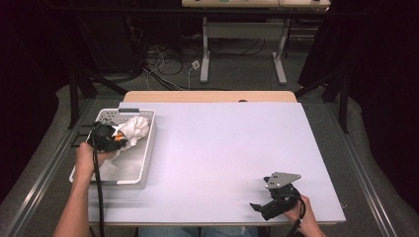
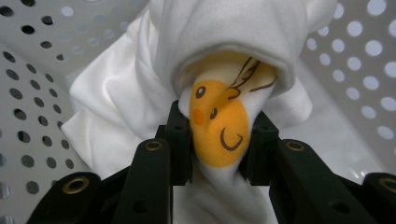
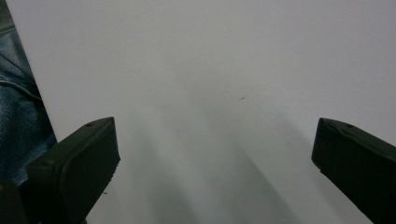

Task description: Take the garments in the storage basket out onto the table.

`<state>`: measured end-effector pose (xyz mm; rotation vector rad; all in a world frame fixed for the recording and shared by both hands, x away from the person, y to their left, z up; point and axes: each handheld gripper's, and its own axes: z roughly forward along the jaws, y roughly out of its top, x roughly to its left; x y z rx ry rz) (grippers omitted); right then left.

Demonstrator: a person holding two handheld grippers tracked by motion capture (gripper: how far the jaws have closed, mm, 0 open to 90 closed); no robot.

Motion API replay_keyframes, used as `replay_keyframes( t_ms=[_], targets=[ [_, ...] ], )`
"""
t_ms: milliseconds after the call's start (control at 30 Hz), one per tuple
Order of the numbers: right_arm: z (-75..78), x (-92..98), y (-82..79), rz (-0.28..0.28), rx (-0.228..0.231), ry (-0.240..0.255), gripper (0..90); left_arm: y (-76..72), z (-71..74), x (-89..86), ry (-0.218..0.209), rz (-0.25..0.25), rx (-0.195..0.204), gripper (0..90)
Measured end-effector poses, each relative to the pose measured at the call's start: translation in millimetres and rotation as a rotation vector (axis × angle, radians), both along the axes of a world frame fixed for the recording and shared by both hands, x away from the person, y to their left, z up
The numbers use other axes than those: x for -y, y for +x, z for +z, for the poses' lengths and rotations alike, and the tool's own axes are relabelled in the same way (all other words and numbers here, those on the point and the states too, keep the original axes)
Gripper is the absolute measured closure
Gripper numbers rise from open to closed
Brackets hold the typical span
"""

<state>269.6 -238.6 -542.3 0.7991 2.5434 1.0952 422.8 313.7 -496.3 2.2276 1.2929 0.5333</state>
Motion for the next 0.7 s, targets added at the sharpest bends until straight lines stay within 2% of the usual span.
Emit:
replay_keyframes(
  t_ms=[167,433,700],
  targets=[
    [0.0,0.0,0.1,0.002,0.002,0.001,0.4,-5.6,8.2,-4.7,-0.028,0.003,0.048,68.6],
    [-0.1,-0.8,0.0,-0.002,-0.001,-0.002,0.4,-11.5,17.2,-2.0,-0.042,-0.022,0.094,68.5],
    [-0.2,-0.3,0.0,0.004,-0.001,-0.001,0.4,-18.5,26.6,2.0,-0.064,-0.057,0.121,68.4]
  ],
)
